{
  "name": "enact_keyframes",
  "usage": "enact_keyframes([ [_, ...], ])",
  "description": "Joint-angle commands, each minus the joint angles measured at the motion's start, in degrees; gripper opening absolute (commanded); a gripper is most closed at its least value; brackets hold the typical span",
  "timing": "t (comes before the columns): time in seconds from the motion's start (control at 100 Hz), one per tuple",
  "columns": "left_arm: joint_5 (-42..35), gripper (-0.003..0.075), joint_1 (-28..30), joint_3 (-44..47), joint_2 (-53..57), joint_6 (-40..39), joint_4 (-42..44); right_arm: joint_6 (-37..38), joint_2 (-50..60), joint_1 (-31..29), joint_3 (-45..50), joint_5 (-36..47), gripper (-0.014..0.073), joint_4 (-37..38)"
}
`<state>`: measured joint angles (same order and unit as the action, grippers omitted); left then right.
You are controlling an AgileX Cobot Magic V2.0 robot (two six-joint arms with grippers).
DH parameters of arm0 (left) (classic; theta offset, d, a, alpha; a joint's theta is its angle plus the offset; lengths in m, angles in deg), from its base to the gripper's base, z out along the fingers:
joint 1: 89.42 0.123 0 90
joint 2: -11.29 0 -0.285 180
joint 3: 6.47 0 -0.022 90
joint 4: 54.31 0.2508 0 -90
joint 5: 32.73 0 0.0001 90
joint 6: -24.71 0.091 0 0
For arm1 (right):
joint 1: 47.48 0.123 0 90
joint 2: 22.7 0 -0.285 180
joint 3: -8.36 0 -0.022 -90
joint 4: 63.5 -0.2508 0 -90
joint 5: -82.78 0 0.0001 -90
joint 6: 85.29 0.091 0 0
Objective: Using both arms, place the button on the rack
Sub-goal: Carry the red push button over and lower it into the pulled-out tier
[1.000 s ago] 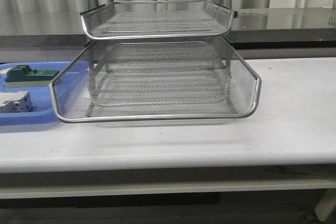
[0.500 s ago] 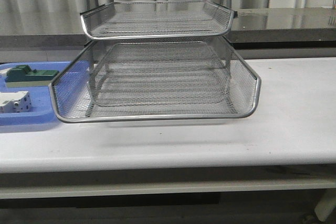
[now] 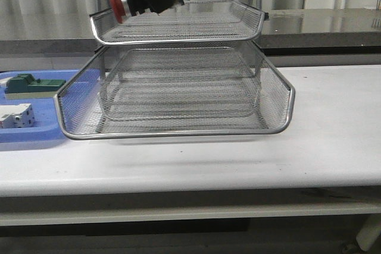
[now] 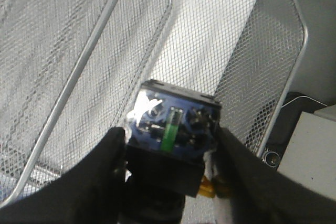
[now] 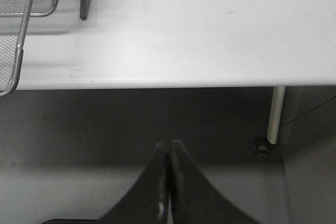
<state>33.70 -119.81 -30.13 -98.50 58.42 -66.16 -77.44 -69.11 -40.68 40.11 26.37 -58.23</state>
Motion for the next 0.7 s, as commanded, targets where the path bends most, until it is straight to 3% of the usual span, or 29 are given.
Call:
enact_keyframes([
  [0.0,-4.31,0.0004,-1.03,-1.2,2.0,0.06,-1.32,-0.05,0.0,-0.23,-1.84,3.31,-0.0067,0.88],
  [0.6,-5.49,0.0005,-1.24,-1.2,-8.73,0.11,-2.07,-0.05,0.0,-0.23,-1.84,3.31,-0.0067,0.88],
  [0.69,-5.24,0.0035,-1.24,-1.2,-8.73,1.05,-3.14,-0.05,0.0,-0.23,-1.84,3.31,-0.0067,0.88],
])
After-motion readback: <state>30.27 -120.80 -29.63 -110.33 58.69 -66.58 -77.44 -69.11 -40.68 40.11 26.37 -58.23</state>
